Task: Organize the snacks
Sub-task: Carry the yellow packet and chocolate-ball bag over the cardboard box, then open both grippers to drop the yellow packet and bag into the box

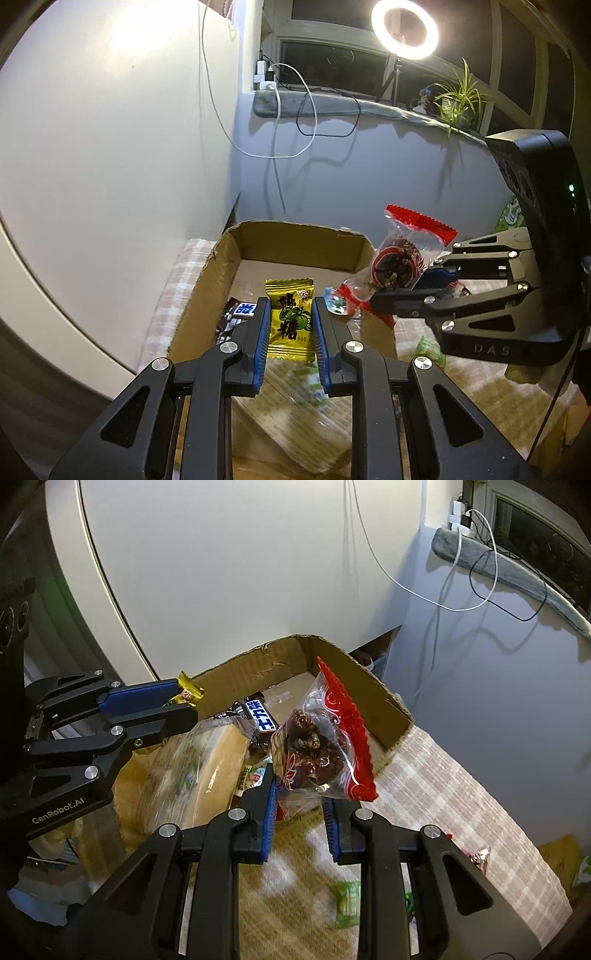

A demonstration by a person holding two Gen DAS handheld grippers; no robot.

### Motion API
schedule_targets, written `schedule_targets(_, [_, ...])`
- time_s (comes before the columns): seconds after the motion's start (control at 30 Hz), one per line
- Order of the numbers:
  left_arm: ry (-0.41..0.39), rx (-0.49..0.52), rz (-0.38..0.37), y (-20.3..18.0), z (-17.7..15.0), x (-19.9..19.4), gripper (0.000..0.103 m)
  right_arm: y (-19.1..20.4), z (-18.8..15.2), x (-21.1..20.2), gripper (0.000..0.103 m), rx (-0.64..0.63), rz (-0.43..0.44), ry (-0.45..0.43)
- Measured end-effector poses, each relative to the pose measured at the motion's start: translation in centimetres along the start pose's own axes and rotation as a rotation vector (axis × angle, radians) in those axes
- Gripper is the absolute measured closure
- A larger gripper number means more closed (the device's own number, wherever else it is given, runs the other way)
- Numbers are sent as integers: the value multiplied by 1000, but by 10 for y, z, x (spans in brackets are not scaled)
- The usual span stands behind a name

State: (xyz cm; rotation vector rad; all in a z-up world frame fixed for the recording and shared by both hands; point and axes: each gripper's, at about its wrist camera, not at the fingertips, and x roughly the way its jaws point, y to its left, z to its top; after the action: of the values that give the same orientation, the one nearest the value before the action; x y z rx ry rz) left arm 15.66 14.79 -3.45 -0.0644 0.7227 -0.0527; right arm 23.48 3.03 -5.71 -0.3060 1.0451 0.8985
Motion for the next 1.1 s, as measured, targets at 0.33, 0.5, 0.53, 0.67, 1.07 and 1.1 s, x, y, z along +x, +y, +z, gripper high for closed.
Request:
schedule_targets(0.33, [10,-22,24,11,3,7,77,3,10,13,51,-14,-20,2])
schedule_targets(0.5, [10,-30,27,13,4,7,70,7,12,11,36,-36,-37,-7])
schedule_targets(0.53, [9,-30,27,13,4,7,68,7,12,11,36,-39,-41,-4])
schedule_targets(0.67, [0,-35,30,14,5,4,61,7,10,11,36,-41,-52,7])
schedule_targets(1.07, [-20,-14,25,2,7,-7,61,-9,-3,-5,36,29,-78,-20])
schedule_targets(1.1, [-22,-11,23,0,7,-8,61,-10,-5,-7,36,34,-81,-27])
